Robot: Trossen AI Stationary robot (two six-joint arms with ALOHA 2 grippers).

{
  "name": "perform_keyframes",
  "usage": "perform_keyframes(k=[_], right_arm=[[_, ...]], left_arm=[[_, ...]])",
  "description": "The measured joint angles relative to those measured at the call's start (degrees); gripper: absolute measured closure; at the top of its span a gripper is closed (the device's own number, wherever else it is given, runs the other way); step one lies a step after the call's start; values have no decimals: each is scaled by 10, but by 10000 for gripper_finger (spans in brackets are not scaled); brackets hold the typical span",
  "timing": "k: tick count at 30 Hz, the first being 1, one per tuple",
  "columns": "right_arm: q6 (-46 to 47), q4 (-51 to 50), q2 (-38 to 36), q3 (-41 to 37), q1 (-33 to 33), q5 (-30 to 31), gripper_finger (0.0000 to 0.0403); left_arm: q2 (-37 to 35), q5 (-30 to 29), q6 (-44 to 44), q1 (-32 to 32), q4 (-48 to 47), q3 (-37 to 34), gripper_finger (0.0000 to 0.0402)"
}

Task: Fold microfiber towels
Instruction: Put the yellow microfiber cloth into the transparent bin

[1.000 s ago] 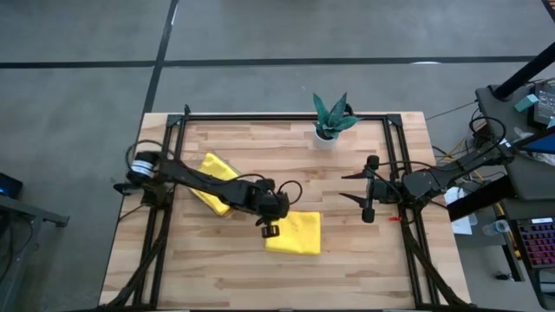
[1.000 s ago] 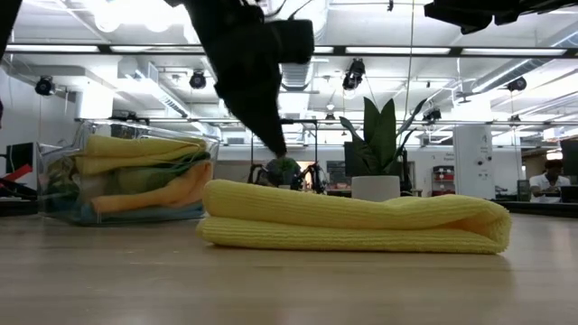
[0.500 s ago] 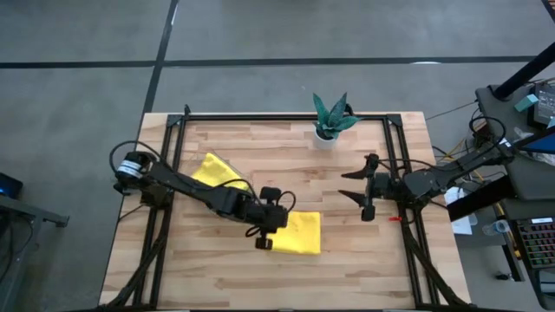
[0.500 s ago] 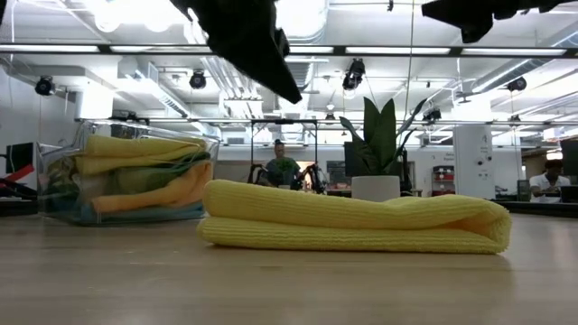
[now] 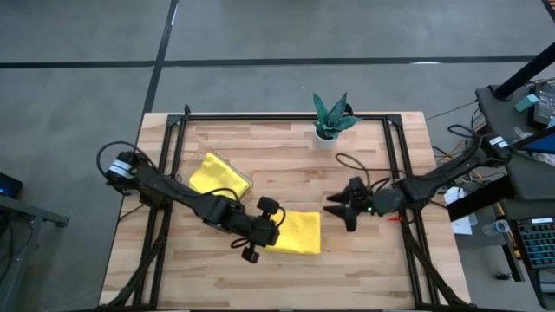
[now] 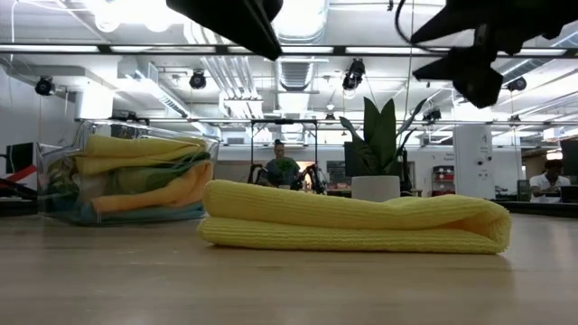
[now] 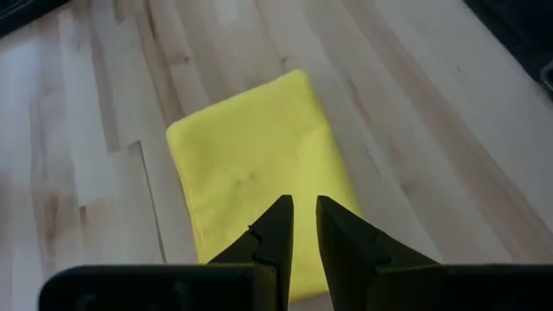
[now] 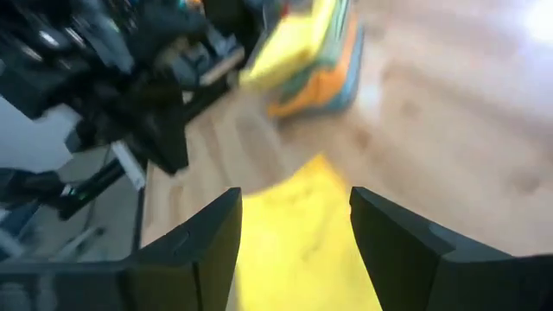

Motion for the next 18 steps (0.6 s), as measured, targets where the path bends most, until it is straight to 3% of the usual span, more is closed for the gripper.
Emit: perform_keyframes(k=[9, 18], right_arm=[[214, -38, 132, 85, 0, -139, 197], [282, -315, 267, 238, 0, -126, 197]], left_arm=[[-65, -1, -59, -26, 6, -72, 362], [-129, -8, -118, -43, 55, -151, 362]])
